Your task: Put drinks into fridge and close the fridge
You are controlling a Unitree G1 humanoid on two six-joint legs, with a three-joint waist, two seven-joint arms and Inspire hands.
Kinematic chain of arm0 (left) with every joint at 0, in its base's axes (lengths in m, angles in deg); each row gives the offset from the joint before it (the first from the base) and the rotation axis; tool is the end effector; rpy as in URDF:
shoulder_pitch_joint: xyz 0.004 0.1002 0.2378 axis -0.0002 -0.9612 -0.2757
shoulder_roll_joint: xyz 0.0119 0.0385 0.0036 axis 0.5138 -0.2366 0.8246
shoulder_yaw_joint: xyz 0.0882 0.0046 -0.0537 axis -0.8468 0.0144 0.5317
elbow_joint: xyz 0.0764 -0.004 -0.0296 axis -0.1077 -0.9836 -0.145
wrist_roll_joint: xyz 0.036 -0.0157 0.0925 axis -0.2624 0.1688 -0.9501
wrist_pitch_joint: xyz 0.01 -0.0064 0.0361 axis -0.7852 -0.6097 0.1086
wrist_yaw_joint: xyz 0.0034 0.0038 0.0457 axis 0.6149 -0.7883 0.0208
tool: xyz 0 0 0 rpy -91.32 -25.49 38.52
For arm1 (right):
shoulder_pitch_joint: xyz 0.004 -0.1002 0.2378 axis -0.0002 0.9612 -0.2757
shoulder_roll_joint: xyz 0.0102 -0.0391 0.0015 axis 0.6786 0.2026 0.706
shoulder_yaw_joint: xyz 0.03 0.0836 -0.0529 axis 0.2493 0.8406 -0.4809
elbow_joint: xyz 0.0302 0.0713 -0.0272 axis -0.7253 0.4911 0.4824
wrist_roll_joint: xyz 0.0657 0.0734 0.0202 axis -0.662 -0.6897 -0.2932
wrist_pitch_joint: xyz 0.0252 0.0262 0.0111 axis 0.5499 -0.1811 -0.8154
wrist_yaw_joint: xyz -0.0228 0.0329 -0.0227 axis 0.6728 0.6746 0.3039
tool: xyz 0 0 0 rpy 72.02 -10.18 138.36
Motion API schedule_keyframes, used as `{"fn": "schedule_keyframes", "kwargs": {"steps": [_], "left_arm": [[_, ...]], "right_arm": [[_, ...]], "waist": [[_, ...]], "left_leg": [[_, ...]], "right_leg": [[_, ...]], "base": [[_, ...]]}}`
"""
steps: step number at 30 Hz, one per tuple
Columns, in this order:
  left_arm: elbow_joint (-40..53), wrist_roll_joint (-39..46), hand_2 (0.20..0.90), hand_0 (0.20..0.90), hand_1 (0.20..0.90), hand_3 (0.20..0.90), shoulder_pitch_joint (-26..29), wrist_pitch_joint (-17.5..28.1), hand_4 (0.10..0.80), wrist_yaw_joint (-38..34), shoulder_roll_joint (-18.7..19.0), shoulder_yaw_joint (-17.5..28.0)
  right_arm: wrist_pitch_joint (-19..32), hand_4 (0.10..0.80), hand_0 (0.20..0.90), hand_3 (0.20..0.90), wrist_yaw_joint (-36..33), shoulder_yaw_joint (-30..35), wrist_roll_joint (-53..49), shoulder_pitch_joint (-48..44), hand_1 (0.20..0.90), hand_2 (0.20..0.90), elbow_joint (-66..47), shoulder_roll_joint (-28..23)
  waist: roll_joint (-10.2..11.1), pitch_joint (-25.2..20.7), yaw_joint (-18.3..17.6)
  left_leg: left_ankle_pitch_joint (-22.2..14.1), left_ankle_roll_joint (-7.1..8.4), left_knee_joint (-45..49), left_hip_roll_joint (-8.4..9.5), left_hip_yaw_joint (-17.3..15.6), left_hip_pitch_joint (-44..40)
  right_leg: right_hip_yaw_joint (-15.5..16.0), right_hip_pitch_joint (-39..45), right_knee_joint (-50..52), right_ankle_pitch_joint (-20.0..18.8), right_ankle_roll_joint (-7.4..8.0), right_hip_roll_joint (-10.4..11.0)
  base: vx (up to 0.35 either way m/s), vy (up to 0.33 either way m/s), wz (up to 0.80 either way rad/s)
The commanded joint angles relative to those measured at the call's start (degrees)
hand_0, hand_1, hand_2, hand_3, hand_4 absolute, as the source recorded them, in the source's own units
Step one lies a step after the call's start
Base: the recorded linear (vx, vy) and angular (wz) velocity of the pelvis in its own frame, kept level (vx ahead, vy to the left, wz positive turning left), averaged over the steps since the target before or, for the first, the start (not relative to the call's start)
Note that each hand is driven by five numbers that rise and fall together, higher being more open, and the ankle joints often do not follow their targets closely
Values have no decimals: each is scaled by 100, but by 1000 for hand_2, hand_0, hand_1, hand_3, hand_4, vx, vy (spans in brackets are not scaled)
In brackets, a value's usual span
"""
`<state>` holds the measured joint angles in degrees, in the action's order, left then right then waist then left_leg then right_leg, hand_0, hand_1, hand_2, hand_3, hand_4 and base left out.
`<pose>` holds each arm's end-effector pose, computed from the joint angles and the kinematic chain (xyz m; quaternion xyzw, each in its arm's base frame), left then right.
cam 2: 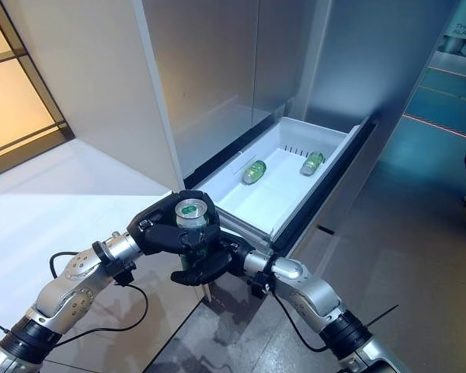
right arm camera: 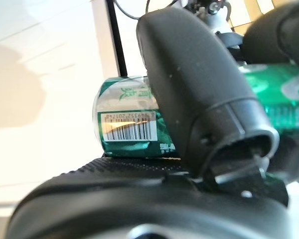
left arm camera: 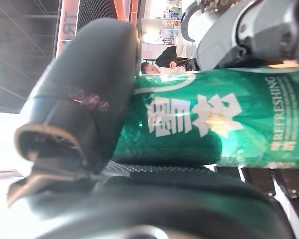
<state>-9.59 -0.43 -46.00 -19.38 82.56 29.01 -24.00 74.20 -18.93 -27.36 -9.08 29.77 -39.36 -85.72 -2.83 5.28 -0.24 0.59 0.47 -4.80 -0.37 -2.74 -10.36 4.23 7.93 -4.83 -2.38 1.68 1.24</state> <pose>0.2312 0.1772 0.1035 -0.0818 -0.0364 -0.4145 0.9056 0.2341 -0.1421 0.0754 0.0025 0.1164 0.4559 0.8824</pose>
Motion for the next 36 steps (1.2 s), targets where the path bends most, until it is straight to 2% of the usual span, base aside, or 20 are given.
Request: {"fn": "schedule_keyframes", "kwargs": {"steps": [1, 8, 15, 16, 17, 20, 24, 25, 27, 28, 29, 30, 32, 36], "left_arm": [[373, 1110, 300, 300, 300, 200, 1415, 553, 100, 101, -1228, 77], [375, 970, 300, 300, 300, 200, 1385, 525, 100, 102, -1374, 21], [351, 625, 300, 300, 300, 200, 1383, 863, 100, 278, -1231, -117], [353, 612, 300, 300, 300, 200, 1405, 898, 100, 286, -1183, -136], [339, 579, 300, 300, 300, 200, 1419, 951, 100, 311, -1142, -154], [306, 553, 300, 300, 300, 200, 1480, 1018, 100, 336, -1042, -204], [268, 528, 300, 300, 300, 200, 1542, 1064, 100, 335, -924, -261], [231, 517, 300, 300, 300, 200, 1564, 1094, 100, 363, -895, -275], [221, 510, 300, 300, 300, 200, 1580, 1107, 100, 376, -865, -303], [203, 502, 300, 300, 300, 200, 1595, 1116, 100, 389, -847, -308], [201, 499, 300, 300, 300, 200, 1599, 1109, 100, 418, -817, -312], [203, 494, 300, 300, 300, 200, 1599, 1113, 100, 418, -809, -315], [193, 441, 300, 300, 300, 200, 1596, 1102, 100, 415, -793, -333], [161, 418, 300, 300, 300, 200, 1588, 1080, 100, 448, -771, -350]], "right_arm": [[863, 800, 900, 900, 13, -455, -162, -1293, 900, 900, -989, 1349], [431, 800, 900, 900, -227, -526, -766, -1336, 900, 900, -875, 1501], [-199, 800, 900, 900, -405, -618, -2096, -1106, 900, 900, -634, 1694], [-202, 561, 695, 661, -416, -636, -2161, -1075, 695, 695, -609, 1712], [-225, 547, 684, 647, -441, -651, -2273, -1064, 684, 684, -579, 1713], [-271, 561, 695, 661, -462, -644, -2387, -1054, 695, 695, -515, 1722], [-325, 630, 754, 730, -420, -644, -2394, -1044, 754, 754, -478, 1661], [-351, 671, 789, 771, -414, -657, -2393, -1052, 789, 789, -449, 1646], [-364, 674, 792, 774, -435, -667, -2360, -1055, 792, 792, -442, 1634], [-363, 591, 721, 691, -447, -674, -2359, -1073, 721, 721, -437, 1612], [-356, 396, 554, 496, -451, -671, -2366, -1083, 554, 554, -439, 1579], [-337, 396, 554, 496, -446, -674, -2352, -1080, 554, 554, -431, 1574], [-307, 100, 300, 200, -452, -673, -2334, -1094, 300, 300, -428, 1544], [-255, 100, 300, 200, -463, -678, -2271, -1112, 300, 300, -452, 1499]], "waist": [[148, -235, -115], [152, -231, -87], [138, -253, -62], [136, -255, -63], [135, -256, -62], [135, -259, -64], [143, -271, -76], [142, -273, -79], [141, -273, -82], [141, -274, -82], [147, -268, -80], [147, -266, -80], [148, -264, -85], [144, -249, -88]], "left_leg": [[-366, -257, 185, 373, 264, 99], [-398, -286, 227, 408, 293, 68], [-420, -302, 221, 418, 288, 38], [-421, -305, 216, 421, 291, 35], [-420, -305, 209, 420, 285, 33], [-425, -309, 213, 420, 276, 28], [-430, -318, 214, 423, 268, 26], [-428, -317, 208, 420, 265, 23], [-429, -317, 209, 418, 264, 23], [-427, -316, 207, 417, 262, 28], [-430, -318, 210, 417, 260, 27], [-430, -317, 209, 416, 259, 25], [-430, -316, 207, 413, 261, 20], [-431, -316, 223, 415, 263, 33]], "right_leg": [[86, -76, 737, 821, 65, -125], [133, -54, 816, 851, 61, -95], [181, -39, 822, 856, 83, -67], [175, -42, 820, 853, 85, -68], [182, -43, 817, 851, 88, -67], [177, -48, 822, 843, 97, -63], [147, -46, 808, 836, 104, -67], [145, -46, 802, 833, 108, -65], [135, -45, 796, 832, 109, -65], [137, -50, 794, 830, 110, -64], [133, -43, 787, 828, 109, -65], [134, -42, 788, 827, 109, -67], [128, -46, 792, 827, 107, -73], [125, -50, 798, 828, 108, -70]], "base": [[0, 0, 0], [0, 0, 0], [0, 0, 0], [0, 0, 0], [0, 0, 0], [0, 0, 0], [0, 0, 0], [0, 0, 0], [0, 0, 0], [0, 0, 0], [0, 0, 0], [0, 0, 0], [0, 0, 0], [0, 0, 0]]}}
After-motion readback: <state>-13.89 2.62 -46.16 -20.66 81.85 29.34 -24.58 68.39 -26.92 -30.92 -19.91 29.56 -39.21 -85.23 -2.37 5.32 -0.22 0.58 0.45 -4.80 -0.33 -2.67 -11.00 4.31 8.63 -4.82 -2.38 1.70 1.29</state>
